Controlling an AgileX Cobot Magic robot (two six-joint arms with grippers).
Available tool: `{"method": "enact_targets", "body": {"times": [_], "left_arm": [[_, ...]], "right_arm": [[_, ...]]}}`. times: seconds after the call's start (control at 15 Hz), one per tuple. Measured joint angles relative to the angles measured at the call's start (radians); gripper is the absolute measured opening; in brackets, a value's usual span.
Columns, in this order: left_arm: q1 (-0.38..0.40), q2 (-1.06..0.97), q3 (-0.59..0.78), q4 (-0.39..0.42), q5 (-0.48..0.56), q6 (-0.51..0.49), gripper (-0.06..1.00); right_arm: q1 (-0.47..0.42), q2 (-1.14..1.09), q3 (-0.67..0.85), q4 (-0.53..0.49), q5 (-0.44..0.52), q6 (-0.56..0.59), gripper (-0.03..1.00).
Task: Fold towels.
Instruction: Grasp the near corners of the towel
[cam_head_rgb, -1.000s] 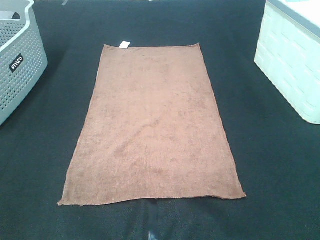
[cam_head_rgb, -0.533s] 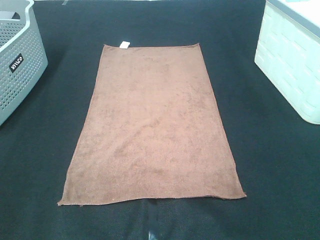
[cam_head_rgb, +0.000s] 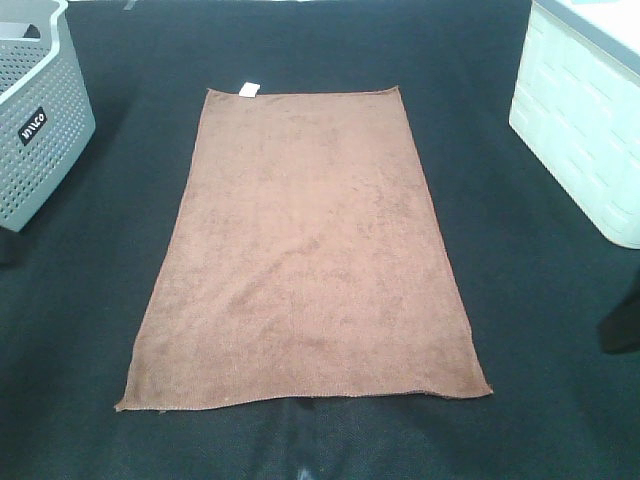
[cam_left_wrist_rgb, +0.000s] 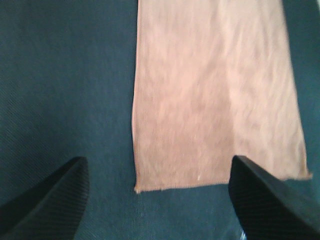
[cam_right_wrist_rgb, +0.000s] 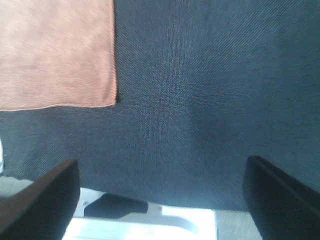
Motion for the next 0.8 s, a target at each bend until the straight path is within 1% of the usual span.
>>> {"method": "enact_targets", "body": {"times": [0.07, 0.13, 0.27, 0.33, 0.4, 0.47, 0.53, 0.6, 0.73, 0.8], "left_arm": [[0.000, 0.000, 0.000, 0.000, 0.000, 0.000, 0.74], [0.000, 0.101, 0.000, -0.074, 0.000, 0.085, 0.74], [0.000, 0.267, 0.001, -0.230, 0.000, 0.252, 0.74], [0.000, 0.350, 0.001, -0.312, 0.000, 0.336, 0.74], [0.000, 0.445, 0.000, -0.442, 0.010, 0.463, 0.74], [0.000, 0.510, -0.001, -0.524, 0.021, 0.568, 0.74], [0.000, 0.568, -0.001, -0.597, 0.027, 0.646, 0.74], [0.000, 0.616, -0.002, -0.656, 0.029, 0.722, 0.74], [0.000, 0.702, -0.003, -0.759, 0.042, 0.835, 0.74], [0.000, 0.735, -0.003, -0.797, 0.055, 0.886, 0.74]], "right_arm": [[0.000, 0.000, 0.000, 0.000, 0.000, 0.000, 0.83], [0.000, 0.064, 0.000, 0.026, -0.037, -0.025, 0.83], [0.000, 0.176, 0.000, 0.110, -0.109, -0.098, 0.83], [0.000, 0.229, 0.000, 0.173, -0.140, -0.151, 0.83], [0.000, 0.306, 0.000, 0.272, -0.171, -0.245, 0.83], [0.000, 0.358, 0.000, 0.337, -0.185, -0.311, 0.83], [0.000, 0.408, 0.000, 0.409, -0.189, -0.386, 0.83], [0.000, 0.456, -0.001, 0.475, -0.192, -0.454, 0.83], [0.000, 0.529, -0.001, 0.602, -0.199, -0.592, 0.83], [0.000, 0.555, -0.002, 0.656, -0.204, -0.656, 0.82]]}}
